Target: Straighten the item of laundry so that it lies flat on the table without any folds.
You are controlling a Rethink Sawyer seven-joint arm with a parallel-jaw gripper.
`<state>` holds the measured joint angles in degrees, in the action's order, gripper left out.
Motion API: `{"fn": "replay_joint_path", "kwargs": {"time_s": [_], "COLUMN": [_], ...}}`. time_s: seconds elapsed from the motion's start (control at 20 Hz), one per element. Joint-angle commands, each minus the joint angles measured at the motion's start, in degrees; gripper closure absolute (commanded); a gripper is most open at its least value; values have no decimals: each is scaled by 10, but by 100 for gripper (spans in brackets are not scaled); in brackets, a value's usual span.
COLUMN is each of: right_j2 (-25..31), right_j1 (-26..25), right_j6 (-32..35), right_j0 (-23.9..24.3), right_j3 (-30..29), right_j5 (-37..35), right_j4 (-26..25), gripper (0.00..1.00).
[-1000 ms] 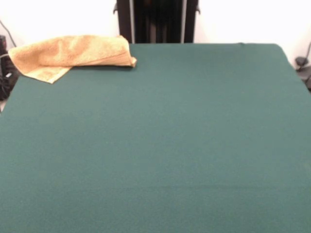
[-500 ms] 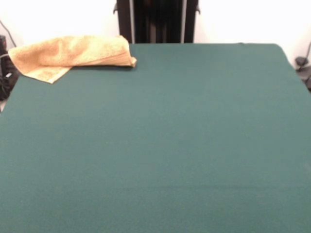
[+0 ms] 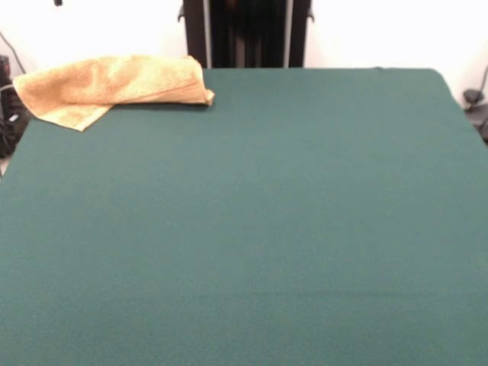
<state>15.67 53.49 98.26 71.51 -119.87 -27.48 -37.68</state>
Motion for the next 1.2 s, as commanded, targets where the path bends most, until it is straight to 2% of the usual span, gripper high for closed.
{"fn": "replay_joint_path", "kwargs": {"time_s": [0.05, 0.2, 0.35, 0.55, 0.9, 1.2], "right_j2": [96, 91, 39, -9, -45, -69], "right_j1": [-94, -129, -189, -262, -275, -284], "right_j6": [-90, -55, -14, 34, 71, 61], "right_j0": [-21, -39, -72, -84, -108, -116], "right_j3": [-3, 18, 60, 92, 111, 148], "right_j5": [21, 43, 43, 71, 113, 112], "right_j4": [-39, -54, -100, -132, -155, -159], "gripper": [0, 0, 0, 0, 0, 0]}}
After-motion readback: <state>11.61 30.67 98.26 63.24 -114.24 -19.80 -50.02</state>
